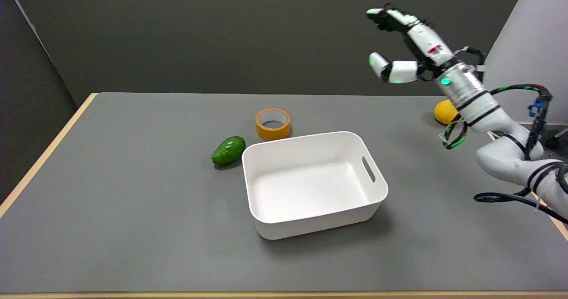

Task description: Pick up yellow tape.

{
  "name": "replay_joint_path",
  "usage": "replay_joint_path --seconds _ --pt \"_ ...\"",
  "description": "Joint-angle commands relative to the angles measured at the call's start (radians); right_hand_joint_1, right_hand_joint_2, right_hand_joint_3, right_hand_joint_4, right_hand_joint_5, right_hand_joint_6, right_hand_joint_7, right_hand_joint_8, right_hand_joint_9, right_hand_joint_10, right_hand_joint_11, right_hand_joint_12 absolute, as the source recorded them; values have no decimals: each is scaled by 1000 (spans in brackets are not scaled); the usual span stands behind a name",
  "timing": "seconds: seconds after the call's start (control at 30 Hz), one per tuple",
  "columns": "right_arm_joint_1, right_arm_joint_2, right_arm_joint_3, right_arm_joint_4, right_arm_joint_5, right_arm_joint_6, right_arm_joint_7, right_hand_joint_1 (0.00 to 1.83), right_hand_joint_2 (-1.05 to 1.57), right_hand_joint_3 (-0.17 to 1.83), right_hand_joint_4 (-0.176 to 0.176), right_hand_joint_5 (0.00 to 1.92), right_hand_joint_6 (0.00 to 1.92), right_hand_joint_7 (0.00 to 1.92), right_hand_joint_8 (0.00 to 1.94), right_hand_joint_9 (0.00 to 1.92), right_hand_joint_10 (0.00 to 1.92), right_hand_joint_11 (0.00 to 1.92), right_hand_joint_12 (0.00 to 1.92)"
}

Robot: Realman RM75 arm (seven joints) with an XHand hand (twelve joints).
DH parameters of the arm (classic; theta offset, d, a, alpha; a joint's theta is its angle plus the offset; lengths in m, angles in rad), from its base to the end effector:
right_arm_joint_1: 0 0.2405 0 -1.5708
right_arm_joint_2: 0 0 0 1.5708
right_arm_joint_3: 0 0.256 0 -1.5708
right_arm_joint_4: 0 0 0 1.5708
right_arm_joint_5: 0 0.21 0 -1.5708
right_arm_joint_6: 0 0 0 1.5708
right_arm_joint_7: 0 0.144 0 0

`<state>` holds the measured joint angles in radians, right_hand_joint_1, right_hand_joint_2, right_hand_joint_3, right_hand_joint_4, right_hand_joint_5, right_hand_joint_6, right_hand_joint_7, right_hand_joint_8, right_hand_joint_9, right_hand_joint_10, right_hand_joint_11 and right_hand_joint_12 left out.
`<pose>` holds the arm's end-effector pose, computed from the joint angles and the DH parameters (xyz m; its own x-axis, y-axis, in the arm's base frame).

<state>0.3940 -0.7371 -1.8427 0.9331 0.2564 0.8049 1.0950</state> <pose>-0.1458 -0.3903 0.4682 0.8387 0.3011 0.4538 -0.3565 -0.3263 0.8754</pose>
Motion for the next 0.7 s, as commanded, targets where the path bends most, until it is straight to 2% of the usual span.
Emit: replay_joint_path --seconds 0.03,0.27,0.5,0.7 --pt "233 -110 -325 108 -160 -320 -91 678 710 926 72 191 402 261 309 238 645 60 1121" --pt "272 -265 -347 120 -166 -490 -244 682 692 960 65 175 402 241 300 211 627 26 1104" --pt "350 -318 -457 127 -166 -739 -329 673 697 936 63 181 398 237 294 204 610 16 1081" --pt "410 -380 -494 39 -166 -828 -467 672 695 941 59 196 424 223 289 186 588 -1 1009"
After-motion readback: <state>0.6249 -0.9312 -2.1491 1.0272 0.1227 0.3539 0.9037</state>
